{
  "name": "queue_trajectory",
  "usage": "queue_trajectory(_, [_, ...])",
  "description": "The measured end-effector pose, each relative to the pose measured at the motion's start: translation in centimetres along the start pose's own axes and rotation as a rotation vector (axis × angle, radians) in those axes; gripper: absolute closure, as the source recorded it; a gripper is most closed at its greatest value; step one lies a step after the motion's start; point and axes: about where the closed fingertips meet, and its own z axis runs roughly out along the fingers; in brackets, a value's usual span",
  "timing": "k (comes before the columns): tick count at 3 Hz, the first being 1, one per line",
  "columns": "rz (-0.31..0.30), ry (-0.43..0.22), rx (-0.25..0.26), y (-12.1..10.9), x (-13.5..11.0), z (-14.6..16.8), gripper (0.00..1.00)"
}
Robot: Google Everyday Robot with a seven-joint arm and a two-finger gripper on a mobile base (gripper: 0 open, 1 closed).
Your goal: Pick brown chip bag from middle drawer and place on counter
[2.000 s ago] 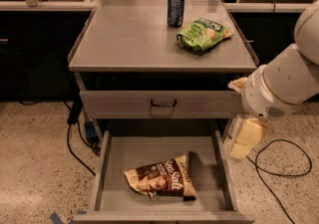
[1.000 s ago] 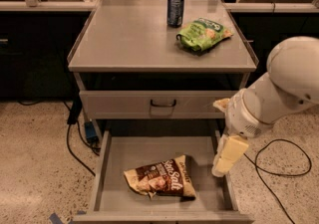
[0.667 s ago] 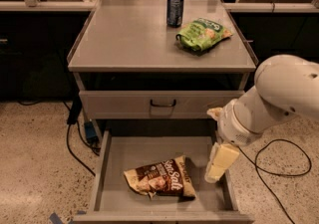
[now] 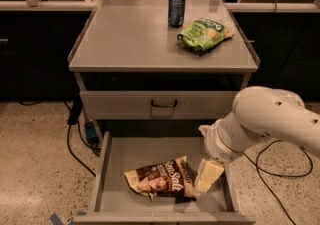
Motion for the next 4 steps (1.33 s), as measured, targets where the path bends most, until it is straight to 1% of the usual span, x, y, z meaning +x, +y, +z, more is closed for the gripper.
queue_trajectory(1, [-0.015, -0.039, -0.017, -0.4, -0.1, 2.6, 0.0])
queue_trajectory(2, [-0.015, -0.084, -0.043, -0.7, -0.1, 5.8, 0.0])
queue_trajectory(3, [-0.019, -0.093, -0.062, -0.8, -0.3, 9.0, 0.0])
queue_trajectory(4, [-0.035, -0.058, -0.074, -0.3, -0.7, 12.2, 0.0])
